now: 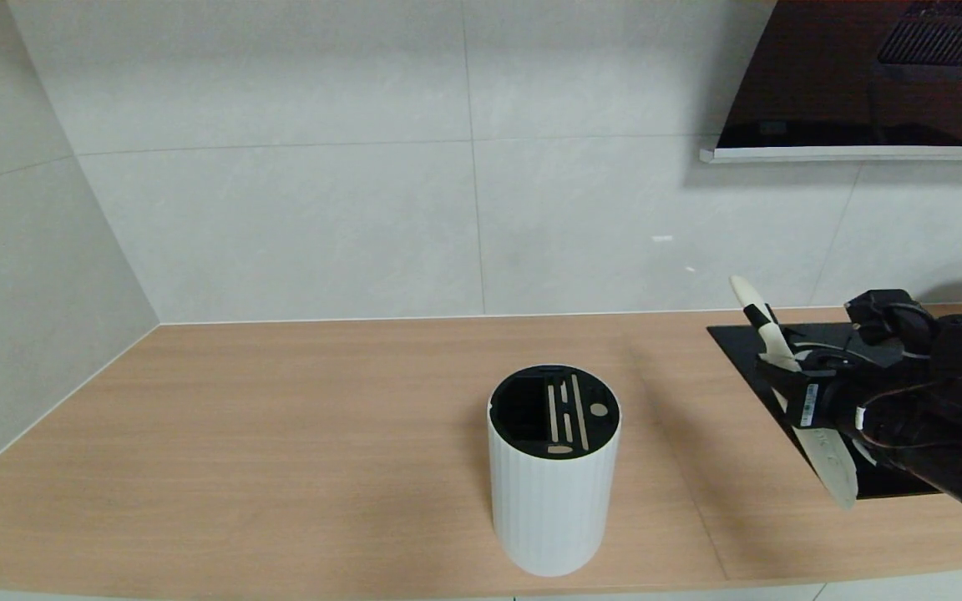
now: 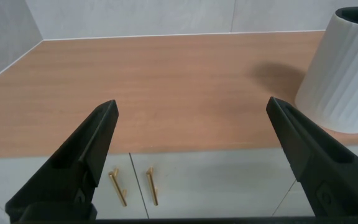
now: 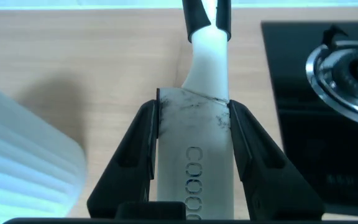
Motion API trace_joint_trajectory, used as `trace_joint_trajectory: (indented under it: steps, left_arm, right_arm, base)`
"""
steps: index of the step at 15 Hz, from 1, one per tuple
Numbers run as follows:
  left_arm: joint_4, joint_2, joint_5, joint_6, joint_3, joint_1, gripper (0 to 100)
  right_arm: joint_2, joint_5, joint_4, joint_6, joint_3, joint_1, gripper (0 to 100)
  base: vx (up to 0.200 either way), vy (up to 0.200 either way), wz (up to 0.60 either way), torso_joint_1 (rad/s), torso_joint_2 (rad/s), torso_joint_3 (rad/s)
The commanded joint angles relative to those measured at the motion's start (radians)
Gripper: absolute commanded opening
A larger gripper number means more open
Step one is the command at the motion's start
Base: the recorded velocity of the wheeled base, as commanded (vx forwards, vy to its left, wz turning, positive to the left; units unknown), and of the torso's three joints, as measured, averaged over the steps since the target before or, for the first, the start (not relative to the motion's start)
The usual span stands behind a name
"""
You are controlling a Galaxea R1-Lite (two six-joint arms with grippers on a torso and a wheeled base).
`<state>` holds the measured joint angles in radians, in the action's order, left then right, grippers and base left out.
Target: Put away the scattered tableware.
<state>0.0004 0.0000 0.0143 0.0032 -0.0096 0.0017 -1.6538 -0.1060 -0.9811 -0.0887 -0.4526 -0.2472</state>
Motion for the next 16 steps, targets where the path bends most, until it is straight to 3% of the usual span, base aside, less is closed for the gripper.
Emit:
trace_joint_trajectory:
  steps: [1, 4, 5, 7, 9, 10, 12, 14, 16]
  left_arm:
    - [0.013, 0.011, 0.007, -0.006, -0.084, -0.003, 100]
    - [0.053, 0.359, 0.027, -0.005, -0.329, -0.071, 100]
    - [0.052, 0.413, 0.027, -0.003, -0.363, -0.074, 100]
    - [0.049, 0.779, 0.029, -0.002, -0.602, -0.075, 100]
    - [0.029, 1.003, 0.056, -0.008, -0.737, -0.1, 100]
    - [-0.023, 1.1, 0.081, -0.042, -0.771, -0.129, 100]
    - [-0.194, 1.262, 0.096, -0.186, -0.787, -0.229, 100]
    - [-0.359, 1.362, 0.099, -0.353, -0.76, -0.318, 100]
    - [-0.427, 1.407, 0.102, -0.474, -0.753, -0.394, 100]
  right_arm:
    - [0.032, -0.001, 0.001, 0.003, -0.04, 0.002, 0]
    - [0.026, -0.006, 0.084, 0.006, -0.216, -0.024, 0]
    - [0.029, -0.009, 0.11, 0.004, -0.236, -0.037, 0]
    - [0.046, -0.011, 0.185, 0.0, -0.304, -0.115, 0]
    - [0.046, -0.011, 0.202, 0.0, -0.354, -0.19, 0]
    - [0.052, -0.011, 0.211, 0.0, -0.359, -0.236, 0]
    - [0.081, -0.024, 0.22, 0.0, -0.325, -0.339, 0]
    - [0.103, -0.04, 0.24, 0.0, -0.311, -0.415, 0]
    - [0.1, -0.041, 0.242, -0.008, -0.305, -0.458, 0]
  base:
    - [0.0, 0.0, 0.0, 0.0, 0.0, 0.0]
    - [0.0, 0.0, 0.0, 0.0, 0.0, 0.0]
    - [0.0, 0.0, 0.0, 0.0, 0.0, 0.0]
    - [0.0, 0.0, 0.0, 0.0, 0.0, 0.0]
    - [0.0, 0.0, 0.0, 0.0, 0.0, 0.0]
    - [0.0, 0.0, 0.0, 0.0, 0.0, 0.0]
    - [0.0, 0.0, 0.0, 0.0, 0.0, 0.0]
    - [0.0, 0.0, 0.0, 0.0, 0.0, 0.0]
    - [0.0, 0.0, 0.0, 0.0, 0.0, 0.0]
